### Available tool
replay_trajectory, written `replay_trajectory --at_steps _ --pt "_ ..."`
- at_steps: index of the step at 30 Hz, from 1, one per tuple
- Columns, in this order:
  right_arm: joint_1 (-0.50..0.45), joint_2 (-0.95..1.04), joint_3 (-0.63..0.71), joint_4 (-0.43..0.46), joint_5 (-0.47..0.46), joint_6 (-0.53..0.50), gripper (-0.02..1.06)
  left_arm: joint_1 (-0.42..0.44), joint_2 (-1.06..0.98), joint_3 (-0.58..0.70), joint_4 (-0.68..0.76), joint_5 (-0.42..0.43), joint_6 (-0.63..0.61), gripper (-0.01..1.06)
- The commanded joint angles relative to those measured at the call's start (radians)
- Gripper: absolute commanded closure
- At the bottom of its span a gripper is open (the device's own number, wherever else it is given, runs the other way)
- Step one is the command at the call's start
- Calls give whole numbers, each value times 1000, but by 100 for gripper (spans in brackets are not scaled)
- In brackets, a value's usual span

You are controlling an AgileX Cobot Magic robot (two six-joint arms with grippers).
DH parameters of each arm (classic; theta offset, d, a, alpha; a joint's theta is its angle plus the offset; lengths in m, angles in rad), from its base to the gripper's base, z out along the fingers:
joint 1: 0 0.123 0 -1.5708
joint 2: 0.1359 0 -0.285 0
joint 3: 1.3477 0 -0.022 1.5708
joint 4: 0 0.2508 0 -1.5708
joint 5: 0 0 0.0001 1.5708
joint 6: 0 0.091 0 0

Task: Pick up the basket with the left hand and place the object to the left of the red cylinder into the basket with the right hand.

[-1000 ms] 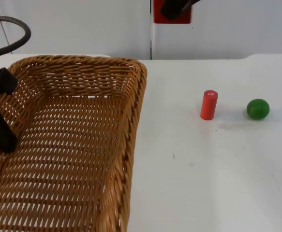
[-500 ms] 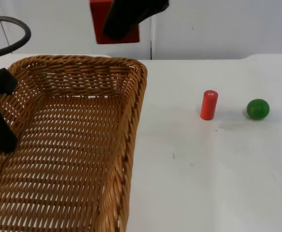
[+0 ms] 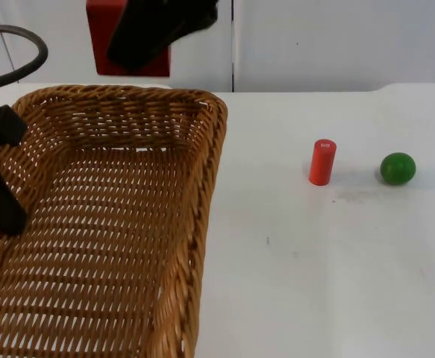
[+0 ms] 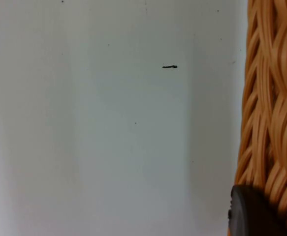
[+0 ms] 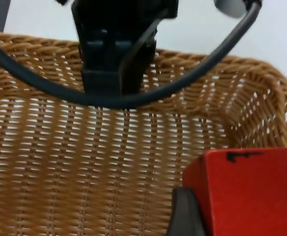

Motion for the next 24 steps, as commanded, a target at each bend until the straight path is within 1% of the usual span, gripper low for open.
replay_trajectory --at_steps 1,3,4,8,10,13,15,17,19,22,24 --pt "2 -14 29 16 -41 -9 105 -5 -11 -3 -14 8 2 105" --pt "2 -14 83 18 -99 -16 105 -5 -11 -3 -14 8 2 105" --pt "2 -14 83 18 -99 -16 105 -5 -11 -3 -14 8 2 105" --pt "12 -14 147 42 -172 -18 105 -5 -11 -3 -14 8 2 105" --pt "15 -14 161 43 -190 -22 105 -5 -11 -3 -16 8 2 105" --pt "47 -14 214 43 -257 -55 105 -5 -11 -3 -16 8 2 105" --pt "59 -14 225 41 -275 -57 105 -5 -11 -3 -16 8 2 105" --pt "71 -14 248 39 -318 -57 105 -5 -11 -3 -16 8 2 105" --pt "71 -11 265 54 -328 -57 105 -5 -11 -3 -16 8 2 105" --pt "69 -2 272 56 -319 -55 105 -5 -11 -3 -16 8 2 105" --pt "69 9 292 56 -338 -55 105 -5 -11 -3 -16 8 2 105"
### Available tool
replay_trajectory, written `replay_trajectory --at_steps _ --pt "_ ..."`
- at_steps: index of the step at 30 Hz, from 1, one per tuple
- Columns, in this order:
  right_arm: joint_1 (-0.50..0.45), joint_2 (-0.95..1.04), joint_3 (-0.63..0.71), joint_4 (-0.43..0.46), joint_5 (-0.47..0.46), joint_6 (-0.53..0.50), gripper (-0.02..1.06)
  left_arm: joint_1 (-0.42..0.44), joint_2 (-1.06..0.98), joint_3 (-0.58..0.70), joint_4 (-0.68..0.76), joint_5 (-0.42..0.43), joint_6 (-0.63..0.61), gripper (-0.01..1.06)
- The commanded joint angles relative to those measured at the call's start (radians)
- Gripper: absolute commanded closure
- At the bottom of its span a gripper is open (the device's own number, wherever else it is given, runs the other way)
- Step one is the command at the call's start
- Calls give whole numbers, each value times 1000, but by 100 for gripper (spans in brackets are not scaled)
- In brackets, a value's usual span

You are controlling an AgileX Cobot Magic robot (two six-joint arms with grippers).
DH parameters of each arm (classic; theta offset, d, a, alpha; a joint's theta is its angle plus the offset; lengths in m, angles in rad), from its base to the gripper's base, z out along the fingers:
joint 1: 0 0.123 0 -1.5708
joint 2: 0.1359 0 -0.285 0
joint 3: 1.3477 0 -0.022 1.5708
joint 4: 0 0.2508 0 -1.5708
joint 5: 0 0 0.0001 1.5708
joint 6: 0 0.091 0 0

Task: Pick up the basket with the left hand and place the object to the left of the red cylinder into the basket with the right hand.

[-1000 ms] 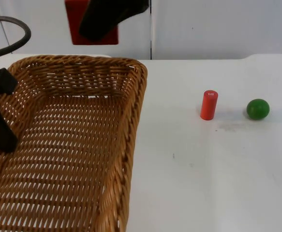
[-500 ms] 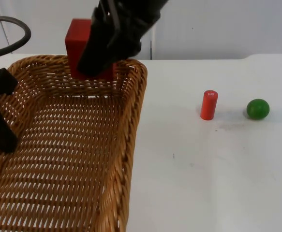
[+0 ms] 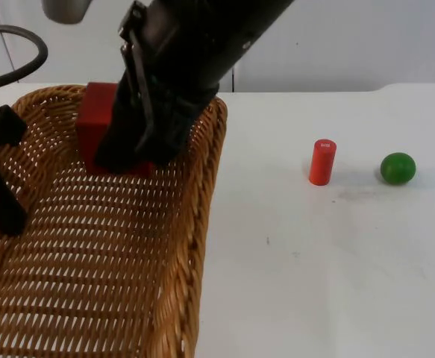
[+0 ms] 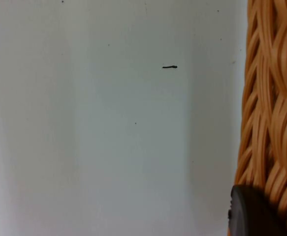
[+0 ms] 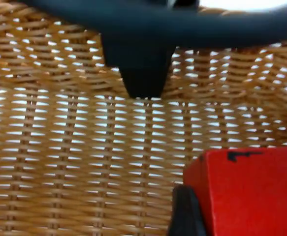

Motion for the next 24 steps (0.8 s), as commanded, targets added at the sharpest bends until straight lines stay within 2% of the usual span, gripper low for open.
replay_trajectory --at_steps 1,7,10,11,12,13,15,16,18,20,24 --pt "0 9 17 16 -31 -5 105 -5 -11 -3 -17 8 2 105" --pt "0 32 46 24 -75 1 103 -5 -11 -3 -17 8 2 105" --pt "0 32 55 24 -75 12 91 -5 -11 -3 -19 8 2 105" --pt "0 32 55 24 -75 12 91 -5 -11 -3 -19 8 2 105" --pt "0 32 55 24 -75 18 85 -5 -11 -3 -19 8 2 105" --pt "0 32 55 24 -75 18 71 -5 -11 -3 -19 8 2 105" --pt "0 32 53 24 -75 27 48 -5 -11 -3 -19 8 2 105" --pt "0 32 53 24 -75 27 48 -5 -11 -3 -19 8 2 105" --pt "0 24 53 24 -75 39 21 -5 -11 -3 -19 8 2 105" --pt "0 3 53 24 -75 41 1 -5 -11 -3 -19 8 2 105" --pt "0 -53 53 24 -75 41 -1 -5 -11 -3 -19 8 2 105"
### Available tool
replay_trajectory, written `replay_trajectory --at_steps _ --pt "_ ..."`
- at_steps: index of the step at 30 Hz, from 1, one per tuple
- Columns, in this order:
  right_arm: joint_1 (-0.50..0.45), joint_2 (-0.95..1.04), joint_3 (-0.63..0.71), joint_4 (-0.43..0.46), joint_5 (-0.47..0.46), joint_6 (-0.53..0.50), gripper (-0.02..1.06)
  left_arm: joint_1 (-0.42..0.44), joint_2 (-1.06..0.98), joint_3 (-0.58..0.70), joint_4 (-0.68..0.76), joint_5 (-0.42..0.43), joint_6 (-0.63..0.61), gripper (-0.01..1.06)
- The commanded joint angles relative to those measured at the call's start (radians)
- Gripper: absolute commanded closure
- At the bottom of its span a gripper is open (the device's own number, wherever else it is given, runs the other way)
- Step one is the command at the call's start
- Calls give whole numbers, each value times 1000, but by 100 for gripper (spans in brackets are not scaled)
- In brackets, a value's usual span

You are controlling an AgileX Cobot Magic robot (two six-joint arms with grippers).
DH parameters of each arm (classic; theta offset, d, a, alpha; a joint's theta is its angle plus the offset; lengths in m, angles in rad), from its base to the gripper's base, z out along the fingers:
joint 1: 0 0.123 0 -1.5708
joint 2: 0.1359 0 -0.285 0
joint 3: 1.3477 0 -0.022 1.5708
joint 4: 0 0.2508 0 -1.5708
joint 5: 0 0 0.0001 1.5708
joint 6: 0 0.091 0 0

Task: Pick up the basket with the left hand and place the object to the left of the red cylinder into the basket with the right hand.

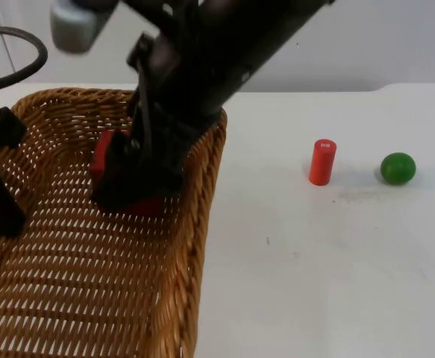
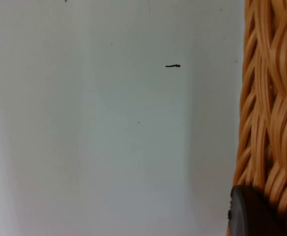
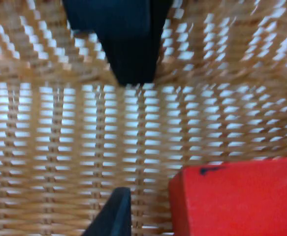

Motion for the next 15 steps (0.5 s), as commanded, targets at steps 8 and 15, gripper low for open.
replay_trajectory --at_steps 8,15 --pt "-13 -186 -3 6 34 76 -1 -5 -11 -3 -26 6 4 105" --pt "-39 -275 -3 -41 108 155 -1 -5 -11 -3 -26 6 4 105"
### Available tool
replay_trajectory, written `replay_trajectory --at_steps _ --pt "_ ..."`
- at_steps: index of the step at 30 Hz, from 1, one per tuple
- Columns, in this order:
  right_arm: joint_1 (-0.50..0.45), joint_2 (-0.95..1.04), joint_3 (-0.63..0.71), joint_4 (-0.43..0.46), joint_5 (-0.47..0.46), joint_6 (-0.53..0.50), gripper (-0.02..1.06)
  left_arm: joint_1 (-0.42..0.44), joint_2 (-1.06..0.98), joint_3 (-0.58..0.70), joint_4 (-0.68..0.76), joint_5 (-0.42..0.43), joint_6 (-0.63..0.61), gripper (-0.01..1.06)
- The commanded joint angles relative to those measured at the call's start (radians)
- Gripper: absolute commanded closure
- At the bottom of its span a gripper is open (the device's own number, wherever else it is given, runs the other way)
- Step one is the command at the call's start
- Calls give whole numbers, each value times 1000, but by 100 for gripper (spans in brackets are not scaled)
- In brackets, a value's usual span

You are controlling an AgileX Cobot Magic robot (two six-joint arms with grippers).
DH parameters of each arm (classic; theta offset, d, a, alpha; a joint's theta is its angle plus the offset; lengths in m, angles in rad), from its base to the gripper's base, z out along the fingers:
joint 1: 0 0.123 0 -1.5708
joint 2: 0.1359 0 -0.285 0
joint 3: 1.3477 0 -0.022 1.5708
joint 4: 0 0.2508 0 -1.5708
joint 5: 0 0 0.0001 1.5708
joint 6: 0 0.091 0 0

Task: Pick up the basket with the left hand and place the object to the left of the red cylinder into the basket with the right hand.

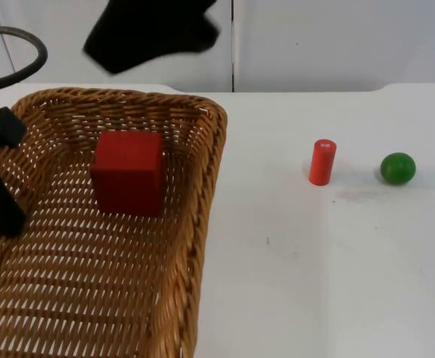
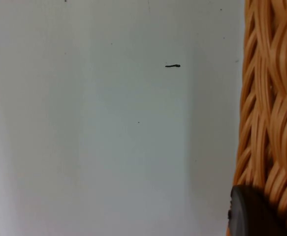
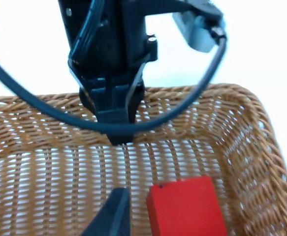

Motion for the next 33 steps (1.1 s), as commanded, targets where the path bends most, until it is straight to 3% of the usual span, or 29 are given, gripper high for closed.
replay_trajectory --at_steps 1,3,9,22,33 --pt "-8 -39 -3 -45 40 58 -1 -5 -11 -3 -26 6 4 105" --pt "-8 -66 -3 -113 71 113 -1 -5 -11 -3 -23 8 4 105" --pt "-8 -141 43 -123 140 148 -1 -5 -11 -3 -22 6 11 105" --pt "-8 -341 249 -171 136 218 -1 -5 -11 -3 -24 6 10 105" --pt "-8 -516 470 -199 51 305 -1 -5 -11 -3 -25 6 21 105"
